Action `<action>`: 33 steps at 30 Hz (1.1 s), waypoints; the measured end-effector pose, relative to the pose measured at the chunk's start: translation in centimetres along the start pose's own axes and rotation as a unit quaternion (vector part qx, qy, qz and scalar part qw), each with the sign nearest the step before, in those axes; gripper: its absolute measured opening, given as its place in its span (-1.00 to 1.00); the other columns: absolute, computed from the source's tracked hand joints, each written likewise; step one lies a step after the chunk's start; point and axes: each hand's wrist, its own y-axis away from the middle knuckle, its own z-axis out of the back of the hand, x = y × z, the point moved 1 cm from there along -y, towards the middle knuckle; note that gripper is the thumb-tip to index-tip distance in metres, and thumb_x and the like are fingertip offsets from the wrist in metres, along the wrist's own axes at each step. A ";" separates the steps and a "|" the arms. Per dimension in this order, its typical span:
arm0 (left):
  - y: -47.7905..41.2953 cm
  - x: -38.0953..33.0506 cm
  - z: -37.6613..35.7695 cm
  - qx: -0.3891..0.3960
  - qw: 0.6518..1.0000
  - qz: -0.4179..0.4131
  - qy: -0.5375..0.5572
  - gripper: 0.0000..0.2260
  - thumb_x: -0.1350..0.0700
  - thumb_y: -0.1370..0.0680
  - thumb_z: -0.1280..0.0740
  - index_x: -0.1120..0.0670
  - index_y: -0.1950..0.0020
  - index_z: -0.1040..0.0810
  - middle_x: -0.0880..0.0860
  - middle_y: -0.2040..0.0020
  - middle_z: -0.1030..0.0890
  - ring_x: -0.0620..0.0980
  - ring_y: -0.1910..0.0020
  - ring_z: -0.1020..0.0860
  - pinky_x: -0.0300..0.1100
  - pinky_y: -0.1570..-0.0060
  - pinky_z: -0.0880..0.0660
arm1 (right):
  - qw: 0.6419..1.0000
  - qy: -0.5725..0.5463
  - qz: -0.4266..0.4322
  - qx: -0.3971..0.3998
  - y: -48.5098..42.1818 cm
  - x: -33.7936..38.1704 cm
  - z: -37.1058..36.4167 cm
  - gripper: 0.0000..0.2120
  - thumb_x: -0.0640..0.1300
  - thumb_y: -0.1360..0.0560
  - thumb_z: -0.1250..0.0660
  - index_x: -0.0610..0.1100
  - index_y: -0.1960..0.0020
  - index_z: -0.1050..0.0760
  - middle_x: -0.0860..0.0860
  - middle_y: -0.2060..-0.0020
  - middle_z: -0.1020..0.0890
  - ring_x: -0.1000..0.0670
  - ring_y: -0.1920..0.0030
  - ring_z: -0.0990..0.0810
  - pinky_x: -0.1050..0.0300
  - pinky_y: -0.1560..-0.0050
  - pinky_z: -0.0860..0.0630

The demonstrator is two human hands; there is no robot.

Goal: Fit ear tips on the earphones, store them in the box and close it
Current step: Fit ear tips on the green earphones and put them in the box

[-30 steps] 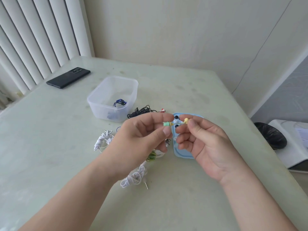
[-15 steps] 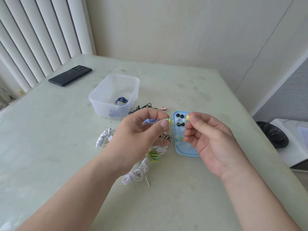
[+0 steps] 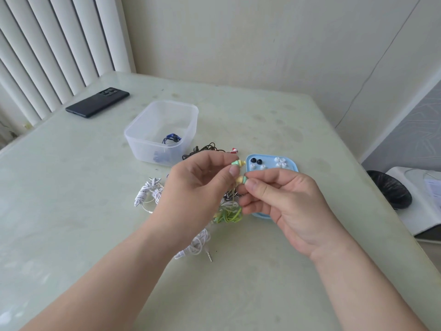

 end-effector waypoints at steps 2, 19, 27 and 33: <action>0.2 0.1 -0.2 0.015 1.000 0.015 0.022 -0.89 0.19 -0.64 -0.40 0.15 -0.15 -0.65 0.12 -0.06 -0.74 0.11 -0.01 -0.74 0.12 -0.20 -0.64 | 0.999 0.023 0.018 -0.013 -0.1 -0.3 -0.1 -0.91 -0.31 -0.42 -0.46 -0.22 0.08 -0.68 -0.27 0.19 -0.70 -0.11 0.29 -0.66 0.09 0.30 -0.59; 0.3 1.3 -0.9 0.029 0.994 0.075 0.073 -0.90 0.28 -0.67 -0.32 0.25 -0.15 -0.60 0.18 0.10 -0.64 0.04 0.26 -0.56 -0.17 0.27 -0.57 | 0.939 0.217 0.083 -0.252 -1.0 2.0 5.8 -0.97 -0.11 -0.53 -0.48 -0.03 0.04 -0.69 0.07 0.34 -0.66 0.15 0.44 -0.52 0.32 0.41 -0.43; 0.2 1.8 -1.0 0.029 0.997 0.064 0.013 -0.90 0.28 -0.66 -0.35 0.17 -0.08 -0.66 0.15 0.11 -0.70 0.05 0.25 -0.60 -0.19 0.28 -0.53 | 0.856 0.480 0.103 -0.163 -2.0 -0.9 5.3 -0.95 -0.12 -0.51 -0.49 0.00 0.12 -0.69 0.13 0.28 -0.65 0.16 0.36 -0.53 0.13 0.20 -0.56; 0.2 2.0 -1.0 0.027 0.997 0.075 0.013 -0.90 0.28 -0.65 -0.35 0.18 -0.09 -0.67 0.15 0.10 -0.71 0.05 0.26 -0.61 -0.19 0.27 -0.54 | 0.772 0.614 0.117 -0.116 -2.7 -1.9 4.9 -0.90 -0.12 -0.55 -0.40 -0.11 0.11 -0.66 0.00 0.12 -0.58 -0.09 0.08 -0.58 -0.10 0.10 -0.60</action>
